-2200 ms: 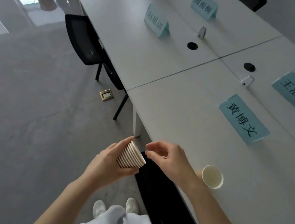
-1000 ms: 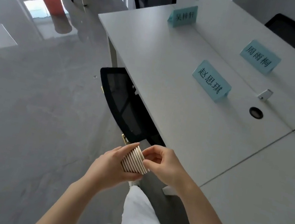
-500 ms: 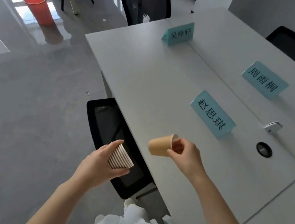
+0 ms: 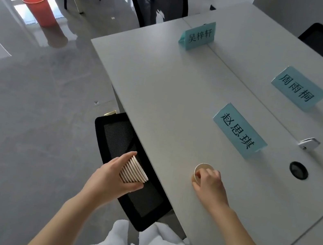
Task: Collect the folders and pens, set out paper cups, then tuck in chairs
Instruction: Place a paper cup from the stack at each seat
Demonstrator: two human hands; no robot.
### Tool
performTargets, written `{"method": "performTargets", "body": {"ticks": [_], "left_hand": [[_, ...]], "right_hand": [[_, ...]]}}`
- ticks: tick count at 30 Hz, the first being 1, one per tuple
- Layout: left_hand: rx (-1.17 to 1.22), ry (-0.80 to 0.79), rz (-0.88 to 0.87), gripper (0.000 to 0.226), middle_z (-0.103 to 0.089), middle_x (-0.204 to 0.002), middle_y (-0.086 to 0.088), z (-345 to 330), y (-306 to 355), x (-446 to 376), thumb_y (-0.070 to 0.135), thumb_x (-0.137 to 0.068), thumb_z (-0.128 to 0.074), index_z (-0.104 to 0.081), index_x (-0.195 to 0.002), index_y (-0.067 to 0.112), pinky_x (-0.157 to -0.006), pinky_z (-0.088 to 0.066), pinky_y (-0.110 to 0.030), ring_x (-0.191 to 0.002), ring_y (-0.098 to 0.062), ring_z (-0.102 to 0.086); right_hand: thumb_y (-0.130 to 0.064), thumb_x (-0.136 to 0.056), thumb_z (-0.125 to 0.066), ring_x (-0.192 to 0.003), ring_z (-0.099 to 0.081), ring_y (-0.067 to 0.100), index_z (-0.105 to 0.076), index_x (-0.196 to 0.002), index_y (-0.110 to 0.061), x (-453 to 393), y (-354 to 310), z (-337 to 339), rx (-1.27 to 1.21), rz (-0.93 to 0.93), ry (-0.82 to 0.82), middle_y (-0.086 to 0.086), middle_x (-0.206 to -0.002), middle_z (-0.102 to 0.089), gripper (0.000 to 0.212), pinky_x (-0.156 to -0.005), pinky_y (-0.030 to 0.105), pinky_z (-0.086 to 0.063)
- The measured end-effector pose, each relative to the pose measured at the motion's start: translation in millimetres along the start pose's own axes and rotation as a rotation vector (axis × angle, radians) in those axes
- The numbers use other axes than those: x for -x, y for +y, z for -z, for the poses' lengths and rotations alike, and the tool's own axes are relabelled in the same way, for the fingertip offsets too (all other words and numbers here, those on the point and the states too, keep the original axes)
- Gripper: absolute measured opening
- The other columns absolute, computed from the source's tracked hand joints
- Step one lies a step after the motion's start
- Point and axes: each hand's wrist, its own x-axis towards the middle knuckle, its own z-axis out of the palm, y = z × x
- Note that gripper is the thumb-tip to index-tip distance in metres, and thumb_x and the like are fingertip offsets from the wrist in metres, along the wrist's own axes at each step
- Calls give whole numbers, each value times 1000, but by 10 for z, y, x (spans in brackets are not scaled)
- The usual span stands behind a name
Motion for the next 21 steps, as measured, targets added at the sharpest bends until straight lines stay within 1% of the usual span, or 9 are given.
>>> {"method": "performTargets", "body": {"ticks": [4,5,6,8,10,13,15,18,21], "left_hand": [[50,22,11,83,-54,-110,25,1,-31,19,57,-62,-77,-34,-134,58,-90,-52,-37,-102,-6,-56],[54,24,10,84,-54,-112,25,9,-52,19,56,-63,-77,-33,-134,58,-91,-51,-37,-103,-6,-56],[49,20,2,86,-54,-114,24,18,-64,17,56,-63,-77,-32,-136,59,-92,-50,-36,-105,-7,-56],[35,10,-11,90,-54,-118,23,76,-165,17,58,-62,-76,-28,-137,61,-94,-49,-36,-108,-6,-55],[41,3,-28,92,-53,-120,24,103,-240,15,61,-60,-74,-25,-138,63,-93,-49,-35,-107,-5,-55],[63,-5,-51,93,-54,-119,22,254,-481,-60,65,-58,-71,-25,-139,61,-91,-50,-32,-106,-3,-56],[55,3,-60,93,-54,-119,21,448,-665,-84,63,-61,-72,-23,-140,61,-89,-50,-28,-105,-2,-57],[62,27,-67,92,-54,-117,22,833,-960,-166,62,-62,-73,-23,-140,62,-88,-49,-25,-102,-1,-57],[88,47,-77,93,-54,-118,24,1271,-1300,-231,66,-57,-68,-25,-140,62,-89,-50,-27,-103,-1,-57]], "right_hand": [[-17,-87,-64,-97,-58,21,-66,-101,-11,-13,-406,214,-246,-11,109,3,-101,-68,16,-86,30,-45],[-17,-86,-65,-93,-62,18,-68,-99,-11,-19,-574,287,-350,-14,92,1,-97,-71,15,-85,27,-47],[-17,-85,-66,-88,-65,14,-70,-97,-12,-15,-740,358,-464,-14,42,-1,-94,-72,13,-84,25,-49],[-19,-84,-68,-85,-68,6,-72,-95,-17,-12,-1105,435,-667,16,-129,-5,-91,-74,12,-85,20,-52],[-20,-82,-70,-89,-69,2,-72,-97,-20,-1,-1346,427,-791,94,-303,-6,-93,-74,15,-89,22,-53],[-15,-82,-67,-95,-69,2,-73,-104,-18,-71,-1739,286,-805,158,-441,-4,-100,-75,23,-92,28,-54],[-8,-83,-64,-93,-69,2,-73,-106,-14,-134,-2048,217,-806,170,-460,-2,-99,-75,25,-90,26,-55],[0,-82,-61,-89,-70,1,-73,-106,-9,-218,-2547,177,-831,186,-489,1,-96,-74,28,-83,18,-54],[3,-80,-61,-91,-71,10,-72,-103,-6,-333,-3105,76,-825,215,-503,6,-96,-75,27,-83,21,-56]]}}
